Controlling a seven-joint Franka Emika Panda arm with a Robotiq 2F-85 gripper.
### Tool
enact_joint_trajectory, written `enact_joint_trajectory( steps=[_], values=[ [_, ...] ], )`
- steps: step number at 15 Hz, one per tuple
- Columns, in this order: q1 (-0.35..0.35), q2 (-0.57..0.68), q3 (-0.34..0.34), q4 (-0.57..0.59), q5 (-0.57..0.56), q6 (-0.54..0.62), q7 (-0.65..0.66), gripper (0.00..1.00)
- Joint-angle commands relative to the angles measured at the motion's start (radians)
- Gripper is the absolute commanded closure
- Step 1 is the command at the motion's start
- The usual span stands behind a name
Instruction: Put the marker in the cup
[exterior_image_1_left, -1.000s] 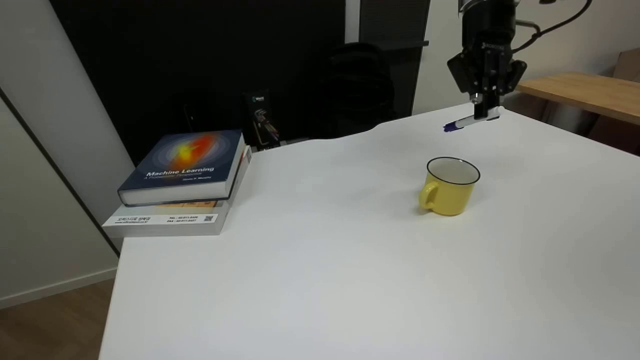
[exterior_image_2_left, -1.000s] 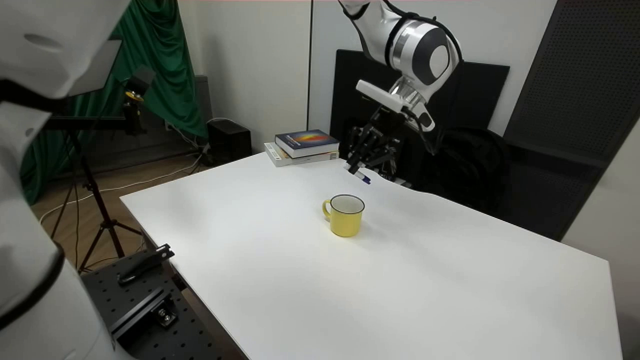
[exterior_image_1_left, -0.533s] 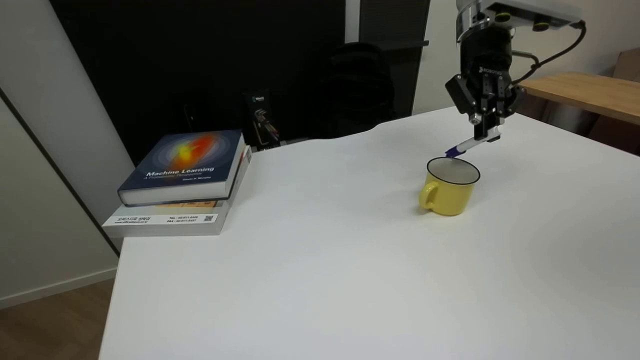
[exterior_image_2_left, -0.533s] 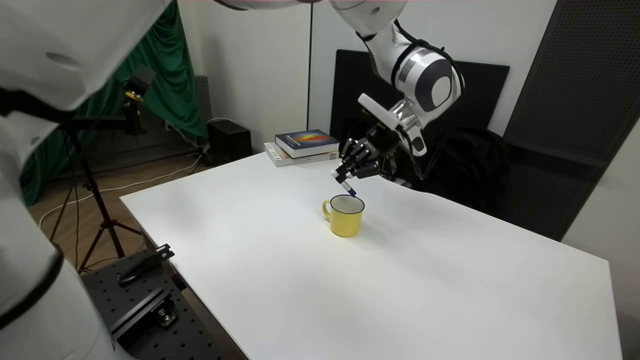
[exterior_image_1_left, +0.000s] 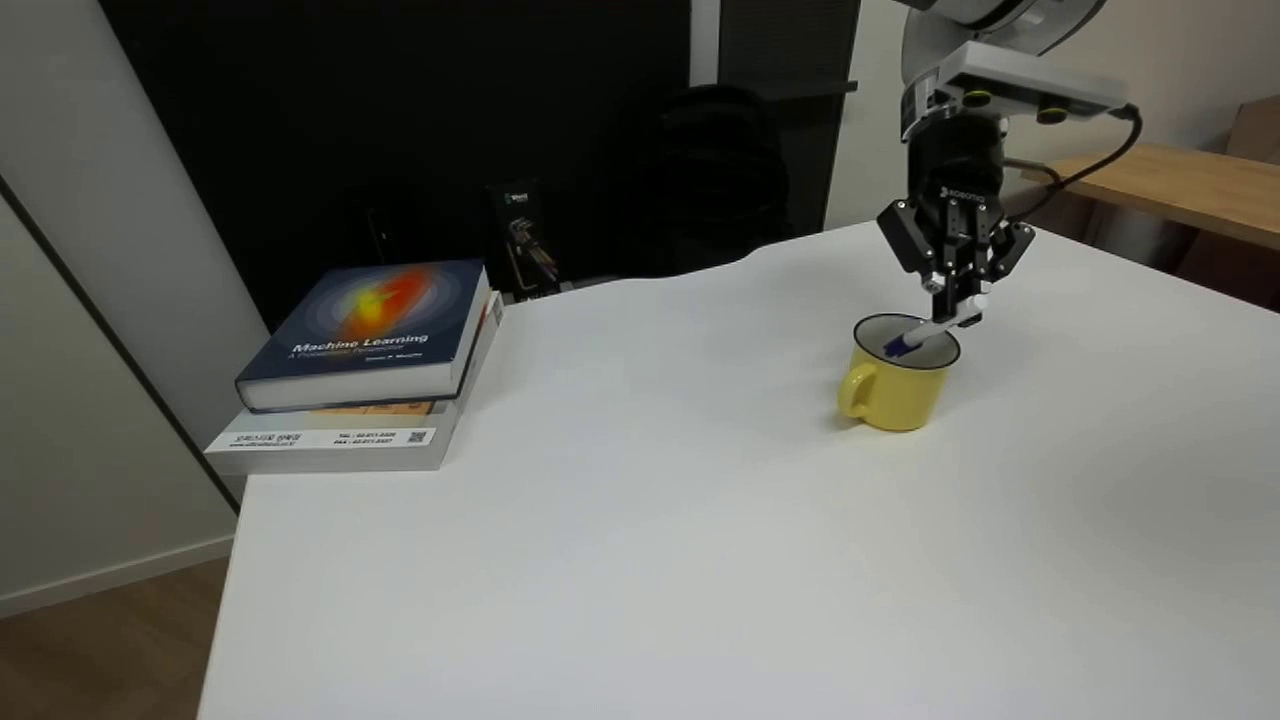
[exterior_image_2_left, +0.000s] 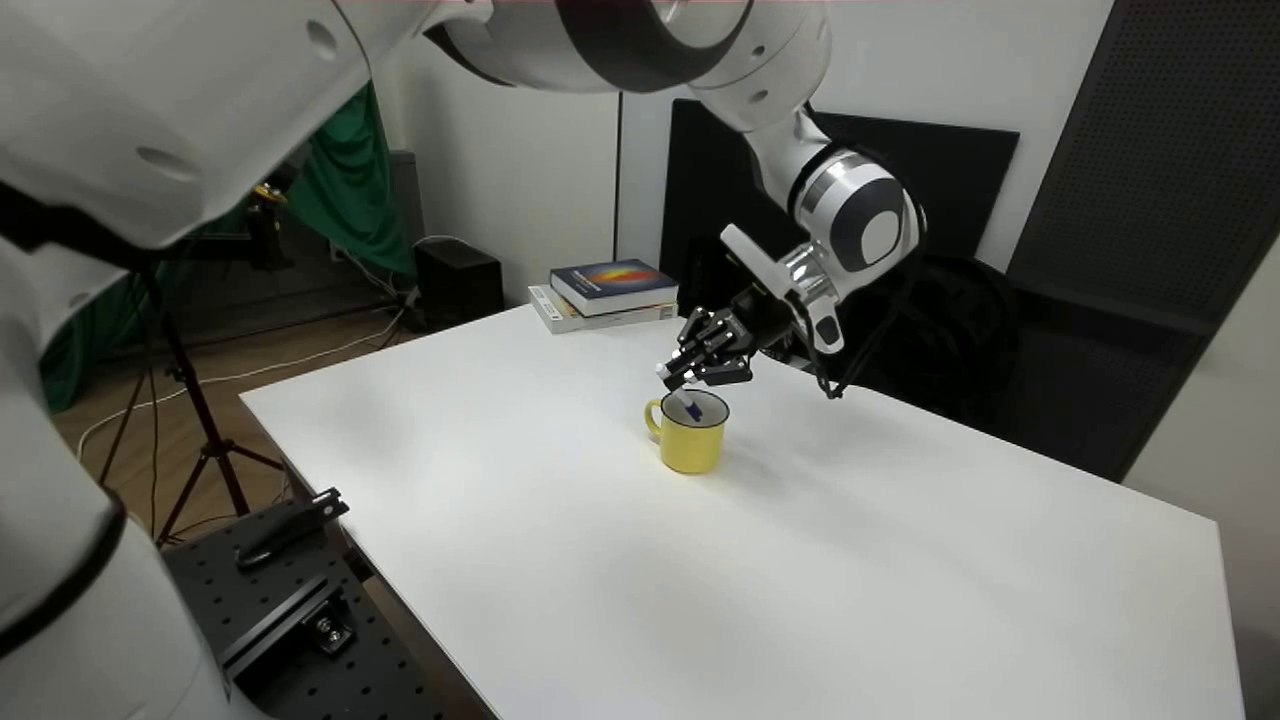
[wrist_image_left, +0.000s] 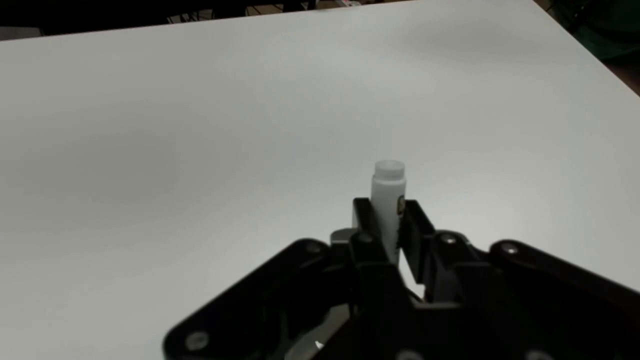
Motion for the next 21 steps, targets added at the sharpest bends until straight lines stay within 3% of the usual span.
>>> enact_joint_trajectory(
  steps=[1,5,6,7,15,17,21],
  values=[
    [-0.008,0.058,0.013,0.089,0.013,-0.038,0.059,0.96],
    [-0.004,0.08,0.013,0.113,0.005,-0.031,0.06,0.96],
    [-0.002,0.084,0.011,0.117,0.002,-0.028,0.063,0.57],
    [0.0,0.086,0.011,0.121,-0.002,-0.028,0.063,0.56],
    [0.045,0.052,0.001,0.11,-0.082,0.027,0.02,0.05],
    [0.066,0.027,0.001,0.09,-0.136,0.06,-0.017,0.0],
    [0.115,-0.064,0.0,-0.017,-0.253,0.258,-0.095,0.0]
  ],
)
